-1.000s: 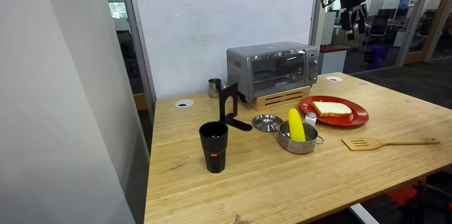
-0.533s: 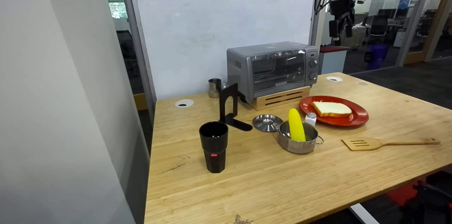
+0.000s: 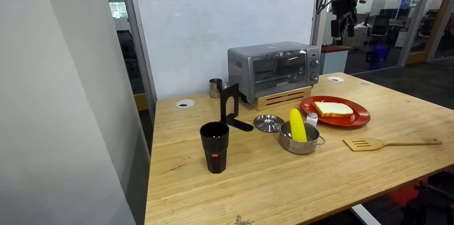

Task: Turn the knob of the microwave to the right

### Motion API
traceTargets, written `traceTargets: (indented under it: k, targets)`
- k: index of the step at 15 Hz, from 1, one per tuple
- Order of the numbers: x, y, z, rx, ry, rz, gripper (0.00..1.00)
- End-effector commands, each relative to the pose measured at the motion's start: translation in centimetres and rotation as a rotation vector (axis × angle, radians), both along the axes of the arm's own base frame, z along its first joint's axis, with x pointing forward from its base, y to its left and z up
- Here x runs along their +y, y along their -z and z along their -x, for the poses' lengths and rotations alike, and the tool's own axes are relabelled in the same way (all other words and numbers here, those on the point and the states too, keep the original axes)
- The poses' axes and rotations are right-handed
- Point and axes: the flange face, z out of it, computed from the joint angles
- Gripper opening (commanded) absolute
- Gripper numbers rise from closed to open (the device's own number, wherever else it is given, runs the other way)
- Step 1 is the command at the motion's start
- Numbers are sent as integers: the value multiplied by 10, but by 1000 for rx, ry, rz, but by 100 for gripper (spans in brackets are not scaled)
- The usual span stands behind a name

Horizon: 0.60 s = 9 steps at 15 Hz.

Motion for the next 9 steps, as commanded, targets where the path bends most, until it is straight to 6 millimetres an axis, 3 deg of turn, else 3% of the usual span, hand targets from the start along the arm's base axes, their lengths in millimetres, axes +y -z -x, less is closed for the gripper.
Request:
traceTargets:
  k: [1, 5, 7, 9]
  targets:
    - [-19, 13, -11, -17, -18, 37, 100]
    - [-44, 46, -23, -14, -16, 70, 100]
    - [-46, 61, -29, 1, -22, 79, 100]
    - [-37, 71, -36, 16, -49, 98, 100]
